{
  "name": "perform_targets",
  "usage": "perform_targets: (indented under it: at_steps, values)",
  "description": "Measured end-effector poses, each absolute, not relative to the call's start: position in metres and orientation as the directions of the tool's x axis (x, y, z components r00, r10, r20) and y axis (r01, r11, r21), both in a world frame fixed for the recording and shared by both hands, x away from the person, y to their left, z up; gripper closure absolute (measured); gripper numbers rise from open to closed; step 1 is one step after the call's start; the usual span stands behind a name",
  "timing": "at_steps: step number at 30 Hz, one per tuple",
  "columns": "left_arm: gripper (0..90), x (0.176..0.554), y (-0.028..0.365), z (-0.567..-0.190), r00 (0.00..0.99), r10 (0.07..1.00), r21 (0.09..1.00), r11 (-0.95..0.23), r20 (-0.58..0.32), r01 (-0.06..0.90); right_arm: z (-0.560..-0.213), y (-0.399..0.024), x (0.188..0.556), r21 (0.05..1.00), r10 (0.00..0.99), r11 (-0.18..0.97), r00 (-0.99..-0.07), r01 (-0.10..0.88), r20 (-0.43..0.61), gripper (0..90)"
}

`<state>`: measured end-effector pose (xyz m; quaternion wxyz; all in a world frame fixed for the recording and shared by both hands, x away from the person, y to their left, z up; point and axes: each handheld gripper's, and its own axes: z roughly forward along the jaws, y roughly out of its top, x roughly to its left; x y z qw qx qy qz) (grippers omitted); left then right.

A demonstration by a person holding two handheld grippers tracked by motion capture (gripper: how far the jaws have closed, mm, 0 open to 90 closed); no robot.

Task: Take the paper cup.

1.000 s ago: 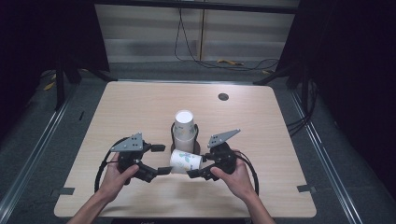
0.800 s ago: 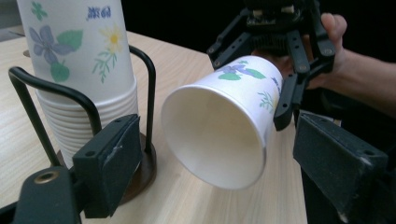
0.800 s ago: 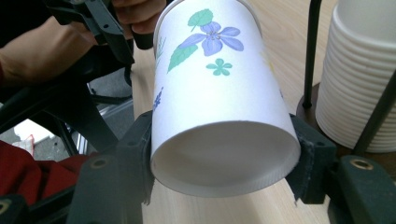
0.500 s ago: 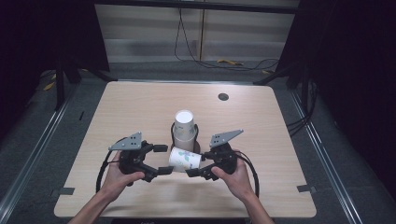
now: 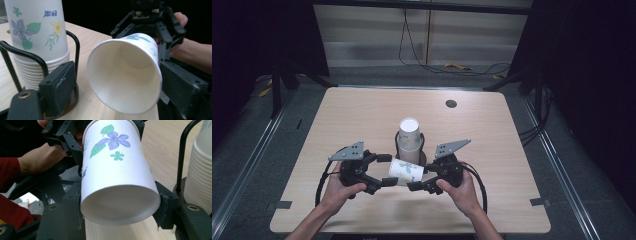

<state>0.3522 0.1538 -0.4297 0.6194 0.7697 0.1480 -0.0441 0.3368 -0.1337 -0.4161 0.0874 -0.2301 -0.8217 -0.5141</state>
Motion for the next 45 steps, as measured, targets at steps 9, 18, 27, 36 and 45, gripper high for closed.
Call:
perform_targets:
  at_steps: [9,18,27,36,45]
  values:
    - [16.2,0.351,0.147,-0.432,0.960,0.149,0.936,-0.229,-0.237,0.266,-0.416,-0.130,0.336,0.813,0.267,0.357,-0.884,0.460,0.383,36.8]
    - [22.2,0.351,0.149,-0.430,0.964,0.124,0.944,-0.208,-0.236,0.258,-0.418,-0.131,0.336,0.819,0.247,0.346,-0.887,0.457,0.390,36.9]
    - [24.8,0.351,0.151,-0.430,0.963,0.110,0.944,-0.201,-0.245,0.263,-0.422,-0.132,0.339,0.820,0.224,0.336,-0.885,0.463,0.408,36.4]
    - [26.1,0.351,0.151,-0.429,0.967,0.108,0.943,-0.219,-0.232,0.251,-0.424,-0.131,0.339,0.810,0.230,0.363,-0.887,0.461,0.401,34.7]
    - [28.0,0.352,0.152,-0.429,0.969,0.103,0.943,-0.229,-0.224,0.242,-0.427,-0.124,0.338,0.796,0.267,0.407,-0.892,0.448,0.366,29.7]
